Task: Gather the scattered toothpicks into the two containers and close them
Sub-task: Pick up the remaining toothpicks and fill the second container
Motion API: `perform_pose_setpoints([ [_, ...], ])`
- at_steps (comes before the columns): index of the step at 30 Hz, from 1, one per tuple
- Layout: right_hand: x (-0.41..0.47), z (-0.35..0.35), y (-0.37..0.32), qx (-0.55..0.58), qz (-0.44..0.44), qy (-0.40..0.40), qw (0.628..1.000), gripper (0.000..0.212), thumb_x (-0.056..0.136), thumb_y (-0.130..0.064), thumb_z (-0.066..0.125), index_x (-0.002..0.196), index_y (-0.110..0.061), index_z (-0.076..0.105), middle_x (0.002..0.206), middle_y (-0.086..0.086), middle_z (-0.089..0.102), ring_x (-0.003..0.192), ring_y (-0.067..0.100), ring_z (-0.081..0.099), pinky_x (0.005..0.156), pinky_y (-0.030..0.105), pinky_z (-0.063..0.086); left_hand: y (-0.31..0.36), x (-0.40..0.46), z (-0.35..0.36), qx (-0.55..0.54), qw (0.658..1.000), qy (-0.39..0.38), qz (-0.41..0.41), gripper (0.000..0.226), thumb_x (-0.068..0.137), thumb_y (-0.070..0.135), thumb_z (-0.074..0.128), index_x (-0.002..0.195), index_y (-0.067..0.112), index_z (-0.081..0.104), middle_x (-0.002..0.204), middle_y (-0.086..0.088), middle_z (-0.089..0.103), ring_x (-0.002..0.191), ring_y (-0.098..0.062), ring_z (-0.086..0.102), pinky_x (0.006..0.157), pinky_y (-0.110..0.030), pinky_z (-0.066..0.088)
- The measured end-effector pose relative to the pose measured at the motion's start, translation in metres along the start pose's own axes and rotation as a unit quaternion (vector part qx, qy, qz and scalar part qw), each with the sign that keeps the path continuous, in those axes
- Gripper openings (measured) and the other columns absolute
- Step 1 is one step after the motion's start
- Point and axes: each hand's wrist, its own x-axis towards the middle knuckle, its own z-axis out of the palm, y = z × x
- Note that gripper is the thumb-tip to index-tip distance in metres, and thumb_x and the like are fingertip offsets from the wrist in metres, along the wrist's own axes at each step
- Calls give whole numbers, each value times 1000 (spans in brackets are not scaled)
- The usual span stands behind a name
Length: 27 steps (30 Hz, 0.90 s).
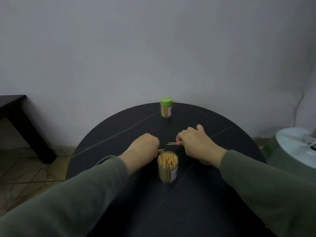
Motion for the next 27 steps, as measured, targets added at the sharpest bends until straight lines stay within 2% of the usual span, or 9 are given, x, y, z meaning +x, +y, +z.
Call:
perform_pose_setpoints([
  [7,-3,-4,-4,12,6,-2,1000,17,97,-19,50,111,-26,54,107,-8,54,106,14,48,101,41,26,-4,3,-1,1,999,-31,7,19,97,27,53,102,13,65,101,-4,61,98,-17,60,88,-30,51],
  [10,-4,-6,-3,41,11,2,999,15,98,-20,50,111,-27,54,109,-8,55,106,13,48,102,40,27,-10,-2,0,-33,999,-4,17,18,98,28,51,97,17,66,91,2,59,89,-11,58,81,-24,48],
  [13,-7,-6,-5,155,31,15,987,11,101,-24,46,100,-33,53,99,-14,54,100,8,48,104,38,28,-15,-11,-3,-80,994,63,28,22,98,26,52,108,18,70,96,7,59,85,-4,55,78,-18,45],
  [16,-14,-8,-13,370,56,28,927,17,101,-23,44,92,-32,55,86,-10,56,84,7,51,91,34,39,-15,-21,-9,-194,975,106,2,20,95,27,59,111,23,71,97,12,63,83,-3,58,77,-17,47],
  [18,-20,-12,-21,470,59,47,879,17,101,-21,44,94,-30,57,86,-7,58,82,10,54,80,28,46,-14,-28,-14,-303,944,130,-27,15,91,30,63,103,28,72,94,12,69,85,-6,63,75,-19,51],
  [20,-26,-15,-29,533,60,61,842,17,102,-20,44,100,-31,57,95,-6,62,93,9,58,85,24,46,-11,-38,-21,-426,890,155,-45,9,89,32,66,95,32,73,95,13,72,91,0,64,72,-12,47],
  [22,-33,-16,-36,590,62,68,802,17,102,-20,44,104,-32,56,104,-8,62,103,6,56,90,16,45,-4,-48,-28,-542,823,164,-47,12,86,31,69,96,29,76,100,17,72,94,10,62,76,-10,42],
  [24,-40,-16,-42,625,63,70,775,19,102,-18,42,104,-33,55,103,-12,60,98,-1,54,76,3,43,4,-59,-31,-620,769,148,-48,16,85,30,69,98,27,76,103,19,72,92,16,60,78,-13,41],
  [27,-46,-13,-48,647,59,83,756,19,103,-18,41,109,-27,56,98,-15,60,84,-14,55,66,-1,40,14,-67,-25,-635,765,100,-38,18,86,28,67,101,26,76,100,24,71,87,19,60,75,-13,41],
])
